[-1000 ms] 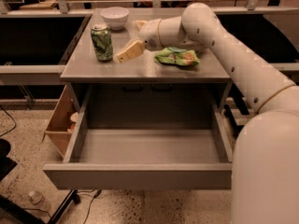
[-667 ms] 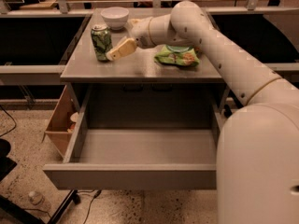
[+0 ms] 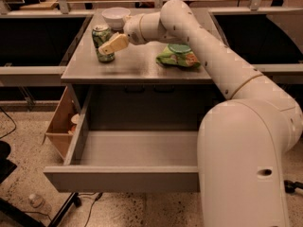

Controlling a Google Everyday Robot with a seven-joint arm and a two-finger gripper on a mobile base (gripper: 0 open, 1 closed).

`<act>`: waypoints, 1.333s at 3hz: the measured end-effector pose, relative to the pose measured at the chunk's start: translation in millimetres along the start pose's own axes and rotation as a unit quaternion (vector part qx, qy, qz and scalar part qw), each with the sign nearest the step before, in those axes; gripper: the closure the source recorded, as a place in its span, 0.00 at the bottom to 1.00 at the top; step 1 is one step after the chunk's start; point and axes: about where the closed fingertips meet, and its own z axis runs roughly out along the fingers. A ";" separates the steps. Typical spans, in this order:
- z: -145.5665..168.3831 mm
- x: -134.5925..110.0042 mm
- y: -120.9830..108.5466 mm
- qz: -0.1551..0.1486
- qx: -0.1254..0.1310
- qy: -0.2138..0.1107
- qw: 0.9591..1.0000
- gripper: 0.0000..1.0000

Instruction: Place green can into top drawer

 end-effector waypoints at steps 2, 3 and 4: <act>29.1 -21.4 19.0 0.012 -0.034 -0.034 0.999 0.50; 29.1 -21.4 19.0 0.012 -0.034 -0.034 0.999 0.73; 29.1 -21.4 19.0 0.012 -0.034 -0.034 0.999 0.96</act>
Offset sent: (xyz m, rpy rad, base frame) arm -0.0077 0.0486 0.0109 0.0914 0.0233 0.0873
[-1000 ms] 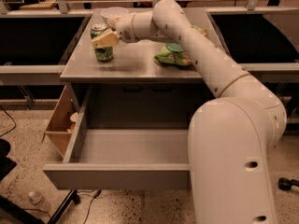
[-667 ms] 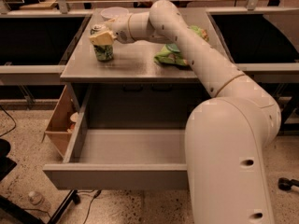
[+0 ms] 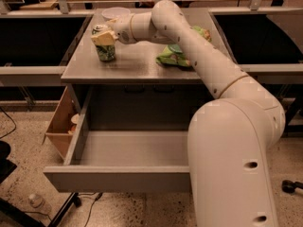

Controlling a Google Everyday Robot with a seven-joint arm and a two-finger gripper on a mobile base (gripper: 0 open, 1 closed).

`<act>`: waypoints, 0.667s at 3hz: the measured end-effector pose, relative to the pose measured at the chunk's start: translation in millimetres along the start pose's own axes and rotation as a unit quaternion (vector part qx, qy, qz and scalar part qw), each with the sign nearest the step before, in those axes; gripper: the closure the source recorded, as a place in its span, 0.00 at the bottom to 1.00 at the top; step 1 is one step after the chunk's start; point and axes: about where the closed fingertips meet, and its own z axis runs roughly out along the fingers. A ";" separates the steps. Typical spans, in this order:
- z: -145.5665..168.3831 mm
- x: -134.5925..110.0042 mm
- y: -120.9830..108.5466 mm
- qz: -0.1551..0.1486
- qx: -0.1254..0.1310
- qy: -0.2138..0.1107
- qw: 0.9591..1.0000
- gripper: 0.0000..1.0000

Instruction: Place green can into top drawer

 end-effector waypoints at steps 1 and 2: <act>-5.2 -5.8 3.8 -0.006 0.003 -0.001 1.000 1.00; -38.6 -31.2 21.7 -0.019 0.015 -0.020 1.000 1.00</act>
Offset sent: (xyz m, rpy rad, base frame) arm -0.0982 -0.0432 0.0550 0.0455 -0.0757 -0.0139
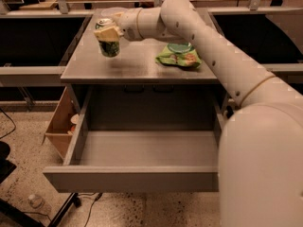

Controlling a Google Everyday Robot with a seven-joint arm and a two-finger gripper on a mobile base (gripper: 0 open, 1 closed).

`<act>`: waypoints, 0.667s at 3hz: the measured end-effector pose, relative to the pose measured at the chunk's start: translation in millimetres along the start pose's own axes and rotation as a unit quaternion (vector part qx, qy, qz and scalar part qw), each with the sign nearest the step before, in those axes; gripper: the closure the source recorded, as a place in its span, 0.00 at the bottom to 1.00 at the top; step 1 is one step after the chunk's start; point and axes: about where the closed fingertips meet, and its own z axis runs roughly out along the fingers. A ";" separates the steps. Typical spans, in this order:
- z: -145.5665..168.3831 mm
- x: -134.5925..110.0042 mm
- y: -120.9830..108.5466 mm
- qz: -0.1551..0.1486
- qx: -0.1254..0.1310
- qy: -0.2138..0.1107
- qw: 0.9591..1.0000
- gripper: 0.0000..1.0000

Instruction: Place green can into top drawer

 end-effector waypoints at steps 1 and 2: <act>-54.7 -30.5 28.6 0.002 0.028 -0.020 0.999 1.00; -104.9 -73.6 70.1 0.013 0.068 -0.045 0.997 1.00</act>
Offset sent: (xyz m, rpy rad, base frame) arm -0.2403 -0.1159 -0.0428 0.0004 0.1531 -0.2874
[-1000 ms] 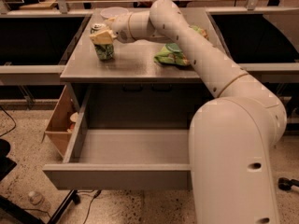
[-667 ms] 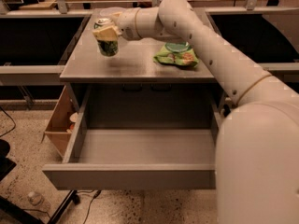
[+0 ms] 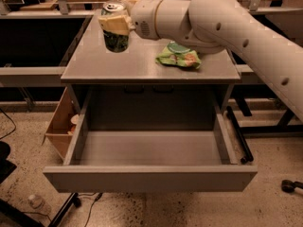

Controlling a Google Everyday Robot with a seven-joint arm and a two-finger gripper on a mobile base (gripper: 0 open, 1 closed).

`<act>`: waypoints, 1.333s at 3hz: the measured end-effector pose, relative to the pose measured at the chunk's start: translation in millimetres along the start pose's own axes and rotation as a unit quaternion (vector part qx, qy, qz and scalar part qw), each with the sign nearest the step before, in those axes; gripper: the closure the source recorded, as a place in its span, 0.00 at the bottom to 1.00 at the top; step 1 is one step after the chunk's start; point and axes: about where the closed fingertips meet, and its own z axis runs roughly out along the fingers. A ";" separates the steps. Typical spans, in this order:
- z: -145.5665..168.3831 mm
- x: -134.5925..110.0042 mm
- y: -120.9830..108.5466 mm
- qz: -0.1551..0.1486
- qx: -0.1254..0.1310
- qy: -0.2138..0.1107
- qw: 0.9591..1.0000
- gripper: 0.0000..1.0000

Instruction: Place green can into top drawer

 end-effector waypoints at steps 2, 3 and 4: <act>-86.7 99.2 89.6 0.051 0.027 0.108 0.992 1.00; -92.8 173.9 106.2 0.054 -0.001 0.170 0.984 1.00; -73.5 220.3 98.6 0.021 -0.036 0.190 0.981 1.00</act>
Offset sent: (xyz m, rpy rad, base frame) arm -0.1706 -0.0693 -0.2347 -0.2697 0.3768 -0.1159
